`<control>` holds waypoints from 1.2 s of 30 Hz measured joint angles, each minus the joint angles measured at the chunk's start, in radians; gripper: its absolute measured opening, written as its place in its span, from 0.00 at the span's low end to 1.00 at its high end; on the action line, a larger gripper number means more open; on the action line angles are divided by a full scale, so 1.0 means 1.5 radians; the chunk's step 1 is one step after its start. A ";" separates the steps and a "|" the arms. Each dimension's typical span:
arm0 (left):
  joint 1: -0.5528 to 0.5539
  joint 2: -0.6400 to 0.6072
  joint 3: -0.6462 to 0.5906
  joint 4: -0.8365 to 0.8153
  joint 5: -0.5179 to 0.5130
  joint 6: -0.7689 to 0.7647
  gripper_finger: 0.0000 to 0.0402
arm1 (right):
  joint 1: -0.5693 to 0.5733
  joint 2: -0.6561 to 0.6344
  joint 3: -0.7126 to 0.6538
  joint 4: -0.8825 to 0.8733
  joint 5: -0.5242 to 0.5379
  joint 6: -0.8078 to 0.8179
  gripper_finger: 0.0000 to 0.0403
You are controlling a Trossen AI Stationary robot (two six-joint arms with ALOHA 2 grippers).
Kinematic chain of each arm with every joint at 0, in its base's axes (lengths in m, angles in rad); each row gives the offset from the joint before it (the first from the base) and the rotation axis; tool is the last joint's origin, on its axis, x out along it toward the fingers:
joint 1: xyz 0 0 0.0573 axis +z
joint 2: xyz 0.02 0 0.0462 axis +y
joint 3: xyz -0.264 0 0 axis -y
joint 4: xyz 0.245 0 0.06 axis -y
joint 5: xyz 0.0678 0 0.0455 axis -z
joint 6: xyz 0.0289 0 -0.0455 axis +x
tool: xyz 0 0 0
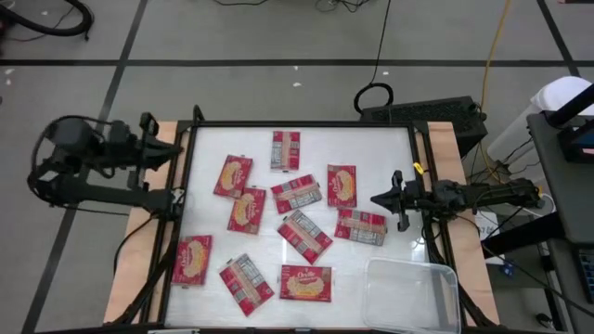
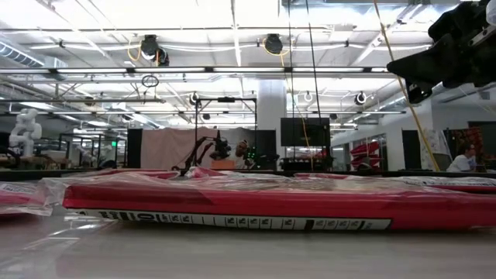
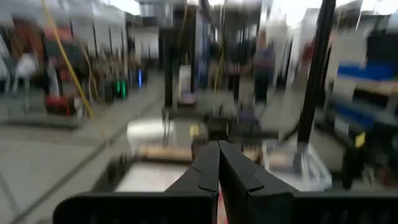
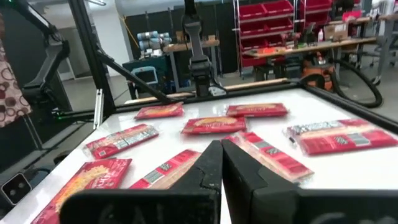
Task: Sort popcorn bags into baskets
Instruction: Put the red popcorn pack into the transparent bin
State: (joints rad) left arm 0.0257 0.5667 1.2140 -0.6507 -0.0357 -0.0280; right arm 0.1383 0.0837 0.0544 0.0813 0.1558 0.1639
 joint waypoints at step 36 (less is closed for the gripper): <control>0.000 0.086 -0.318 -0.016 -0.199 -0.045 0.01 | 0.000 0.167 0.069 0.167 0.123 0.105 0.00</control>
State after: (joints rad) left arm 0.0257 0.6956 0.7375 -0.6740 -0.3343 -0.0952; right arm 0.1383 0.3344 0.1572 0.3322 0.3401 0.3217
